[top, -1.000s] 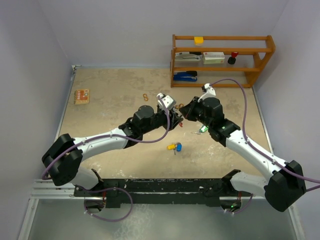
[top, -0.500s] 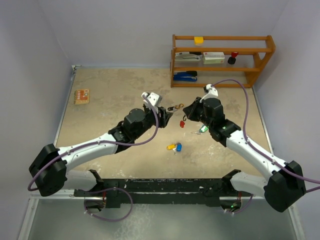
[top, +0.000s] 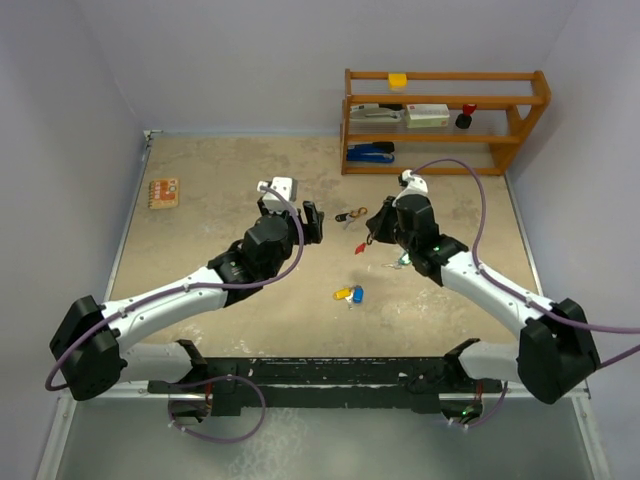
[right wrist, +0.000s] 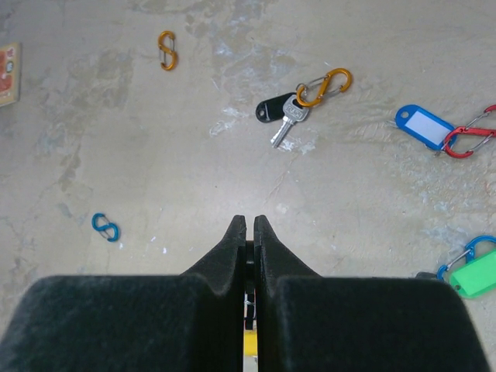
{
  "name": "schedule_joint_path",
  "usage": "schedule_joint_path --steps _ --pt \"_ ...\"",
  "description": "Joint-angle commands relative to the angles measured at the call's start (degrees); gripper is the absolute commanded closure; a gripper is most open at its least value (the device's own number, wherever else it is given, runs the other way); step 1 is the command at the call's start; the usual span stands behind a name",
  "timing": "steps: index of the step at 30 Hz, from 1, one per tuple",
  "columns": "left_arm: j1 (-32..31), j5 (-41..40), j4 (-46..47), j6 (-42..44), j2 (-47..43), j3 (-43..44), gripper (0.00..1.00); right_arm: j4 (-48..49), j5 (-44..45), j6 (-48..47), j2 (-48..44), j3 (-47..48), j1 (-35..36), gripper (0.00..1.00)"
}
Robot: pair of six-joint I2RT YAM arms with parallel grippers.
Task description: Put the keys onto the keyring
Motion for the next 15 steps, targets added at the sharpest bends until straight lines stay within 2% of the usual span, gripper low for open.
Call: schedule_joint_path --steps 1,15 --pt "0.20 -5.12 -0.75 -2.03 -2.07 2.96 0.32 4.90 0.40 -1.09 2.14 0.57 -0.77 1.00" --pt "0.29 -6.50 -1.92 -2.63 -2.73 2.01 0.27 14.41 -7.25 0.99 13.05 0.79 -2.20 1.00"
